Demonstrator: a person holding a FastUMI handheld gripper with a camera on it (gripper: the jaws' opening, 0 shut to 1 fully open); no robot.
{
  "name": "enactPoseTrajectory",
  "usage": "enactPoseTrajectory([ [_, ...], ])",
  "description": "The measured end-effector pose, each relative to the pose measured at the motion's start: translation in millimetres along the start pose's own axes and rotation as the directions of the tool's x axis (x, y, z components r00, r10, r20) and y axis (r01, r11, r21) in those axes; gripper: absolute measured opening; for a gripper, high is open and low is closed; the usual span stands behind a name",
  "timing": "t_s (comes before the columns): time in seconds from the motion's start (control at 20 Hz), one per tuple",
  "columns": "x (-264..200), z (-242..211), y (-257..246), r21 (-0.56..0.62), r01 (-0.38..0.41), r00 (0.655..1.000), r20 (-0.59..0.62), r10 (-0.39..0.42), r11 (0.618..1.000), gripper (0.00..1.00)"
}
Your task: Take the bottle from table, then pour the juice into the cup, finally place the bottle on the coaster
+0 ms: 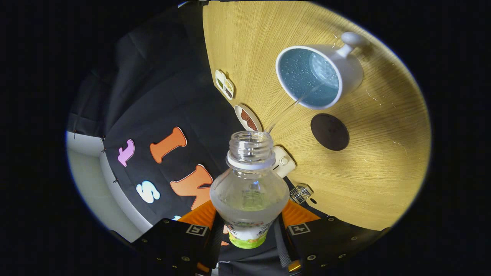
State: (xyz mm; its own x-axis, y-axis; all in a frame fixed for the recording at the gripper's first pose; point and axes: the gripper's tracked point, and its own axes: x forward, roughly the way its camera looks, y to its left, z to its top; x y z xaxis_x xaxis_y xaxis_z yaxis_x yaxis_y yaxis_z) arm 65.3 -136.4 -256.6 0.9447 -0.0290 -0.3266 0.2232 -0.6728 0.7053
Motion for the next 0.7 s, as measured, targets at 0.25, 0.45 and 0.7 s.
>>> enactPoseTrajectory([
  [0.25,-5.0,2.1,3.9,0.037,-0.010,1.000,0.001,0.010,0.999,0.61],
  [0.45,-4.2,2.4,5.6,0.049,-0.011,1.000,0.001,0.010,0.999,0.61],
  [0.7,0.2,0.4,4.8,0.056,-0.005,1.000,-0.010,0.005,0.998,0.61],
])
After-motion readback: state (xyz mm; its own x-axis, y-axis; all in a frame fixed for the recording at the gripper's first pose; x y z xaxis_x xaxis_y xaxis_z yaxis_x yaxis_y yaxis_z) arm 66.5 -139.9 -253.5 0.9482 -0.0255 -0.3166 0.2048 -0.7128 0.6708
